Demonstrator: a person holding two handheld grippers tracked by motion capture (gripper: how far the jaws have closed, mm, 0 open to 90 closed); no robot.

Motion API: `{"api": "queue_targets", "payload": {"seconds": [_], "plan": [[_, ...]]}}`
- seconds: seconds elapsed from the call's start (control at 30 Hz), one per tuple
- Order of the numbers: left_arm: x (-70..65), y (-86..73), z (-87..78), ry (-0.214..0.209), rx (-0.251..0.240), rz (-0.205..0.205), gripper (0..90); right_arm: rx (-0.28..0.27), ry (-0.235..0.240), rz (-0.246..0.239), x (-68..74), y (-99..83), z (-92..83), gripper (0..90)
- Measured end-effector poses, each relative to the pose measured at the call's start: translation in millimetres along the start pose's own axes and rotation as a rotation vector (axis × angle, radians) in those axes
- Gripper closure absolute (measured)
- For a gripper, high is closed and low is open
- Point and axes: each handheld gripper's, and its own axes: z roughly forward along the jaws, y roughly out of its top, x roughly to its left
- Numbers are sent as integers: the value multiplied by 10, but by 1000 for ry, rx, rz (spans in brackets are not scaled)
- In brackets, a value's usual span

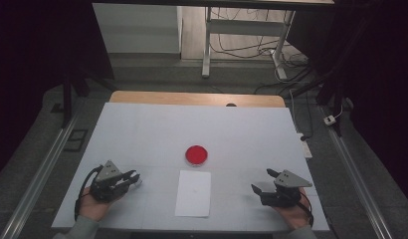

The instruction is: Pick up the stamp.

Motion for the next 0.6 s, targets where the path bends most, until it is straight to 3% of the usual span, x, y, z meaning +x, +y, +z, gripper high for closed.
{"api": "queue_targets", "payload": {"seconds": [0.6], "plan": [[-67,203,50,-41,-47,8,757,-7,-7,13,22,34,-29,234]]}}
